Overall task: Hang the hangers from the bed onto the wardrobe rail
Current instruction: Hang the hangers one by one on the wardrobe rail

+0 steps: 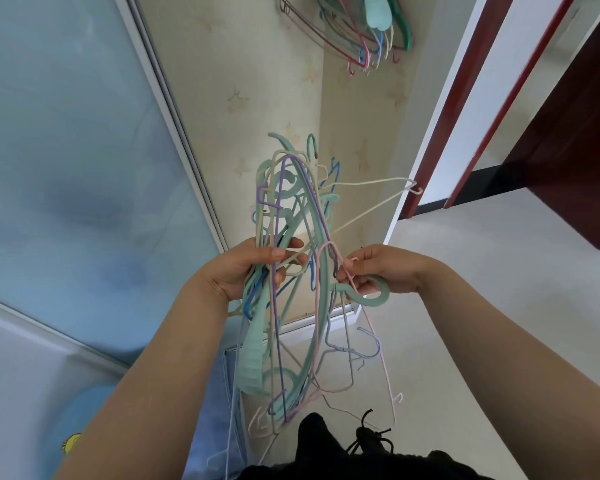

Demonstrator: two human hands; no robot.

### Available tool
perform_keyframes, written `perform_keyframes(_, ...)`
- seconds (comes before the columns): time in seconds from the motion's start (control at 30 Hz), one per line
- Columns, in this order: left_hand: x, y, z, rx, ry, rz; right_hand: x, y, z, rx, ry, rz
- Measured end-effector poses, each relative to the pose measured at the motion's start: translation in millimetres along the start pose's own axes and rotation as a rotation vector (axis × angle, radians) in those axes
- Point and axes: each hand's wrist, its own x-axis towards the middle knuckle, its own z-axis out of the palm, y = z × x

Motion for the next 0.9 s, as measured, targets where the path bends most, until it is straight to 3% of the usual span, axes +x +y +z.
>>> perform_keyframes(0.2, -7.4, -0.7, -5.3, -0.017, 0.009, 0.023, -0.5, 18.9, -3.3, 0.010, 0.098, -0.037)
perform_keyframes(0.4, -12.1, -4.2, -8.1, -0.070, -0.084, 0.043, -1.3, 44.8, -9.4, 0.485, -0.264, -0.050)
perform_keyframes(0.53, -13.6, -2.4, -7.8, -0.117, -0.149, 0.066, 4.0, 43.7, -4.3, 0.610, -0.472, -0.175)
perform_keyframes(0.73, -9.5, -2.6, -6.8, -0.295, -0.353, 0.133, -6.7, 43.6, -0.4, 0.815, -0.517, -0.292)
perform_keyframes(0.9, -4.0, -3.5, -2.6, -0.314, -0.419, 0.148, -12.6, 39.1, -6.9, 0.785, -0.524, -0.304)
